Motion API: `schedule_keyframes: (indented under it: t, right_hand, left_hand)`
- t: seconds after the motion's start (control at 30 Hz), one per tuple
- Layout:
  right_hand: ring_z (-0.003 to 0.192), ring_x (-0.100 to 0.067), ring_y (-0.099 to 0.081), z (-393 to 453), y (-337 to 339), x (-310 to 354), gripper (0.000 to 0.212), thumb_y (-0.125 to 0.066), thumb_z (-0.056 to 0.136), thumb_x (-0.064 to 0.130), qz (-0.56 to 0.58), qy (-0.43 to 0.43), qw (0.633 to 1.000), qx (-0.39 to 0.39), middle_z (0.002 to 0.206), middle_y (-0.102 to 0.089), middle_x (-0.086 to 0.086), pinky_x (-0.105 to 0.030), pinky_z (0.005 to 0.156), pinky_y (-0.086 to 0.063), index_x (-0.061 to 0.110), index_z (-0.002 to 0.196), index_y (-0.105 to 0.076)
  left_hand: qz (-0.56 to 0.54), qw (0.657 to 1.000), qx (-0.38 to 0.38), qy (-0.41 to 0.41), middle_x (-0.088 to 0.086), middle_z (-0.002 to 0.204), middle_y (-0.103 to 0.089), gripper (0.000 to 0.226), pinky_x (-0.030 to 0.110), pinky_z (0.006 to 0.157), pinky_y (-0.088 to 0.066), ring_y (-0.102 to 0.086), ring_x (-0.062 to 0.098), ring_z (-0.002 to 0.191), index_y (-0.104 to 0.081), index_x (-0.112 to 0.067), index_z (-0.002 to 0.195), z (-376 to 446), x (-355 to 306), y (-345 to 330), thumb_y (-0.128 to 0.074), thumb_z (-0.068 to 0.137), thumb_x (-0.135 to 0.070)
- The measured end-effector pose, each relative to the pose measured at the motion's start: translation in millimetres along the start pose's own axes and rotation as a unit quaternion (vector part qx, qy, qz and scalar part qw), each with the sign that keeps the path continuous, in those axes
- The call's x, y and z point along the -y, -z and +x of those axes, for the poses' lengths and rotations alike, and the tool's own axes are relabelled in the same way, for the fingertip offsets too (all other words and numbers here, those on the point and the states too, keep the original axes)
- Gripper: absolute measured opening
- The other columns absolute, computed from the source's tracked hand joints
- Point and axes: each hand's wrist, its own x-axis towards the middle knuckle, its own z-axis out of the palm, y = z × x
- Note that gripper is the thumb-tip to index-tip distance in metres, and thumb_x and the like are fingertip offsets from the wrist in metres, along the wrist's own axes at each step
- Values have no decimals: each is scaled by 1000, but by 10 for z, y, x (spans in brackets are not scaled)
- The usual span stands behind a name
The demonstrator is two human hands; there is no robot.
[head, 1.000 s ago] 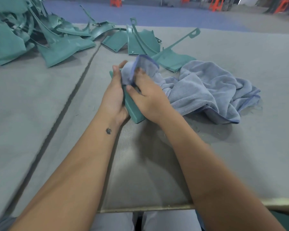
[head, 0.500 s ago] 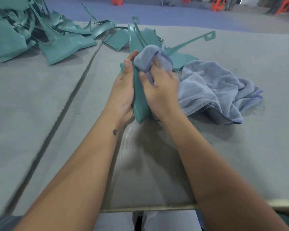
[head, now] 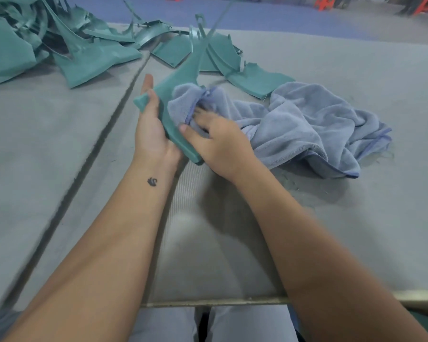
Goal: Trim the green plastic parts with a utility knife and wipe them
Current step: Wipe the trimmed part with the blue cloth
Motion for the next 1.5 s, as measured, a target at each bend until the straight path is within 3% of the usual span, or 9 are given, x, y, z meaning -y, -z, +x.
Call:
schedule_keyframes:
  t: [0.17,0.33,0.5,0.67,0.93,1.07,1.17,1.33,1.5]
  right_hand:
    - [144,-21,-26,41,-50,-37,50,-40,101,34,-213,19,976,-46,154,-35,-6,-31,116,-18,9,144,-40]
    - [61,-14,-39,-130,-23,10,42,-64,89,30,-70,17,996,-56,53,-42,7,-25,54,-28,24,52,-47]
    - [48,-14,-30,-131,50,92,55,-63,89,23,97,-55,989,-102,42,-27,8,-32,48,-26,21,48,-27]
    - [47,-16,-62,-79,278,21,27,-51,96,35,569,-161,772,-234,86,-67,-24,-22,41,-45,12,83,-53]
    - [128,-19,-45,-17,6,-1,41,-61,92,22,116,-28,990,-74,145,-44,-19,-27,109,-33,0,126,-60]
    - [109,-7,-40,-23,24,-80,88,-77,75,13,152,-66,972,-166,136,-34,-6,4,80,-30,20,148,-29]
    - [73,8,-54,-13,55,-104,50,-71,79,6,196,-118,963,-140,94,-56,7,-5,60,-41,16,122,-47]
    - [62,-21,-40,116,154,-184,29,-51,90,8,139,-108,961,-211,62,-44,-2,-42,60,-37,15,64,-39]
    - [53,-11,-34,117,252,-195,36,-51,94,11,303,-215,881,-293,53,-40,6,-26,49,-32,19,59,-45]
  left_hand:
    - [-16,999,29,-24,14,121,-65,27,44,78,-59,-68,32,97,-50,-25,127,26,44,-17,-31,106,-25]
    - [-28,996,-7,-90,14,124,-65,35,51,91,-53,-64,35,109,-43,-21,138,67,-151,95,-34,105,-30]
    - [-18,990,-63,-127,11,135,-58,37,58,95,-48,-61,35,115,-41,-30,142,81,-186,124,-36,105,-29]
    - [-29,993,-71,-95,9,134,-59,40,56,94,-50,-62,32,114,-42,-32,143,94,-159,121,-36,104,-39]
    - [32,999,-5,41,19,122,-63,49,36,83,-57,-67,28,100,-54,-2,126,-42,-63,16,-34,103,-40]
    - [-49,998,-7,32,18,139,-52,44,45,107,-42,-51,32,128,-44,-1,142,-43,-4,-54,-42,103,-23]
    - [-54,997,-3,53,17,137,-54,45,44,107,-41,-52,30,127,-47,-1,139,-69,62,-73,-42,103,-26]
    - [63,997,-42,11,7,96,-71,17,29,70,-59,-70,18,80,-60,-9,111,-16,-3,12,-52,96,-7]
    - [206,977,-21,46,-4,77,-74,10,20,57,-55,-71,8,69,-63,-16,95,-17,-62,59,-56,93,-10]
